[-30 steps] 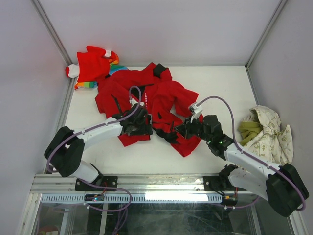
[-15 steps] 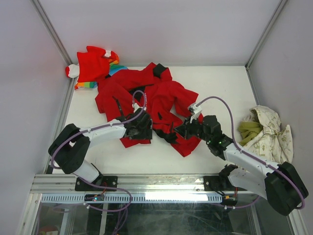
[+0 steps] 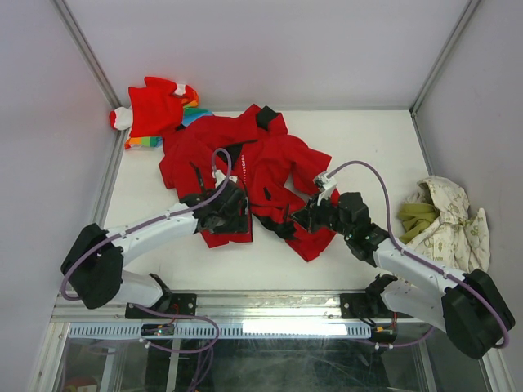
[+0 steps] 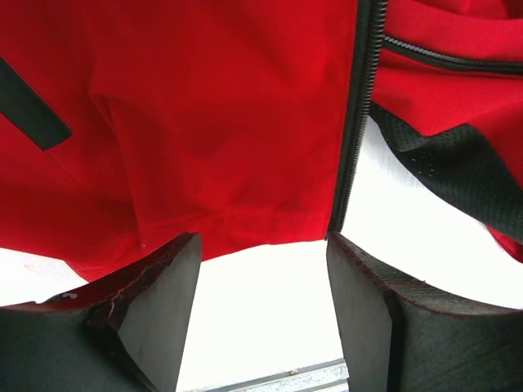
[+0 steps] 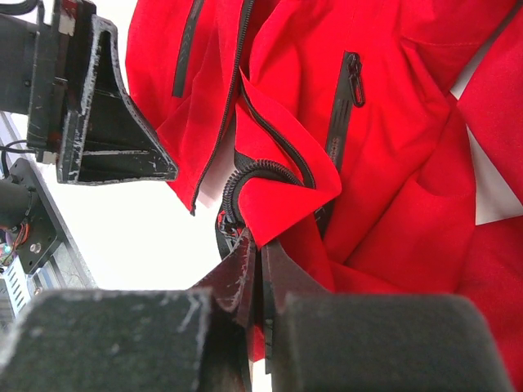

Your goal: Zip up the jacket

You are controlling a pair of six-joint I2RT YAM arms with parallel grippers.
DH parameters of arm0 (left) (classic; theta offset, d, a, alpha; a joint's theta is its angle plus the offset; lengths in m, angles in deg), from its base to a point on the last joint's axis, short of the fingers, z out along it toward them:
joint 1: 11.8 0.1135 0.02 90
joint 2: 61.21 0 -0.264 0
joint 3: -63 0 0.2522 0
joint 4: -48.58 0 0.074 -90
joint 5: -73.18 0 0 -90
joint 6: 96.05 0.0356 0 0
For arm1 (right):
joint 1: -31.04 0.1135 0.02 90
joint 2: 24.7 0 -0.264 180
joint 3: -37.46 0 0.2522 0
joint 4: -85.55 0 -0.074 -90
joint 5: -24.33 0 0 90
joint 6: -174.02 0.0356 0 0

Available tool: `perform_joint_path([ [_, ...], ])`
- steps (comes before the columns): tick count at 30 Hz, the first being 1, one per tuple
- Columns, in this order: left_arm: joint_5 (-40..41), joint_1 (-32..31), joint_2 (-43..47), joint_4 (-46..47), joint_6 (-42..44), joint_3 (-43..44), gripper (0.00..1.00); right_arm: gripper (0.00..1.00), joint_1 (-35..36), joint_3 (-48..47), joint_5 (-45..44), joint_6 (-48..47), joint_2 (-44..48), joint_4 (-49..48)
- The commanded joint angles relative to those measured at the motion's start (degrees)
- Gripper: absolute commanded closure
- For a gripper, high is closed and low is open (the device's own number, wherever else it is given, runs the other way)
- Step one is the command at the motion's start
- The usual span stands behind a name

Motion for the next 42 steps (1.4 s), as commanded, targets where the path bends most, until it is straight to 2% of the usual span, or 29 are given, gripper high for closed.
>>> perform_joint_path([
  [1, 1.7, -0.4, -2.9, -0.8, 0.6, 2.3, 0.37, 1.0, 0.0, -0.3, 0.2, -0.1, 0.3, -3.1],
  [5, 1.1, -0.4, -7.5, 1.0, 1.3, 3.3, 0.37, 1.0, 0.0, -0.5, 0.5, -0.1, -0.1, -3.0],
  [15, 0.7, -0.5, -13.8, 3.4, 1.3, 3.2, 0.27, 1.0, 0.0, -0.6, 0.6, -0.2, -1.2, -3.1],
  [21, 2.9, -0.9, -17.9, 3.5, 0.0, 1.8, 0.26, 1.0, 0.0, -0.6, 0.6, -0.2, -1.6, -3.2],
  [30, 5.0, -4.3, -29.0, 3.2, -2.2, 1.1, 0.24, 1.0, 0.0, -0.7, 0.7, -0.3, -2.1, -3.3],
  [33, 6.1, -4.8, -30.8, 3.3, -2.9, 0.8, 0.32, 1.0, 0.0, -0.7, 0.5, -0.3, -2.1, -3.3],
  [36, 7.2, -4.8, -29.8, 3.3, -3.0, 0.6, 0.48, 1.0, 0.0, -0.7, 0.5, -0.3, -2.2, -3.2],
  [42, 7.3, -4.8, -19.4, 6.2, -3.2, -1.7, 0.78, 1.0, 0.1, -0.9, 0.8, 0.2, -2.3, -3.4],
])
